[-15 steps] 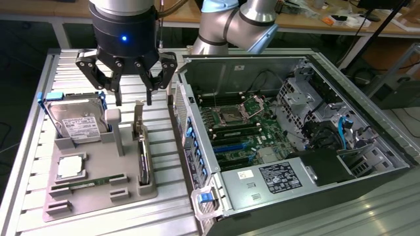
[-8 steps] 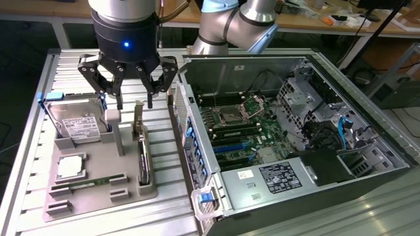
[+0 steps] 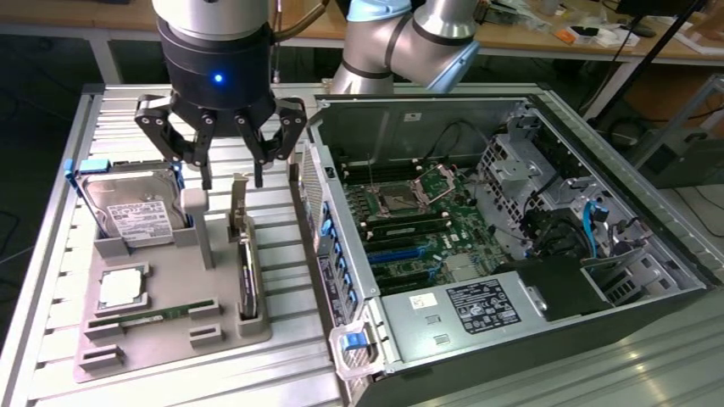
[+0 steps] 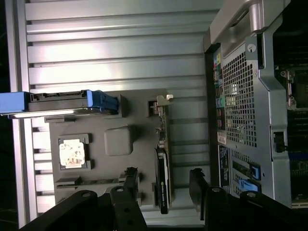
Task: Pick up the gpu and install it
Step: 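Pick up the gpu and move the gpu toward the slot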
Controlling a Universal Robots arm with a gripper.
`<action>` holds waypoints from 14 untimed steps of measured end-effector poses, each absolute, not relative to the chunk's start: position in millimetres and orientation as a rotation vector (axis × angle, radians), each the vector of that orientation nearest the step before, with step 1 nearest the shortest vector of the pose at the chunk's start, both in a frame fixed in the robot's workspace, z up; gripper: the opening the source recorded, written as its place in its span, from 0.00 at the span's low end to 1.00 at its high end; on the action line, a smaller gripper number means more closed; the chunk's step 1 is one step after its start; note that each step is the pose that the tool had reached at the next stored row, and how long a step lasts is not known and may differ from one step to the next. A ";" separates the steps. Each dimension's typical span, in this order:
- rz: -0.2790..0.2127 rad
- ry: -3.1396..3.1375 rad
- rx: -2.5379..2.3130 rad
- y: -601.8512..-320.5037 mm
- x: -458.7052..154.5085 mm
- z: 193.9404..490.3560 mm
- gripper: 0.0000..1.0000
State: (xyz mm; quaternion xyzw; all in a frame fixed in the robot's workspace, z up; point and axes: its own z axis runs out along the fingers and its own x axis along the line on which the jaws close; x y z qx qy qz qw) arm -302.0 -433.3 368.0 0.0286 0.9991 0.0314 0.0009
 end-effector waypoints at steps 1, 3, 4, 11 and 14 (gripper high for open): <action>0.098 3.137 0.090 -433.3 -302.0 367.7 0.56; 0.098 3.137 0.090 -433.5 -302.0 366.5 0.56; 0.098 3.137 0.090 -433.6 -301.9 366.0 0.56; 0.098 3.137 0.090 -434.6 -301.8 361.6 0.56; 0.098 3.137 0.090 -435.1 -301.8 359.5 0.56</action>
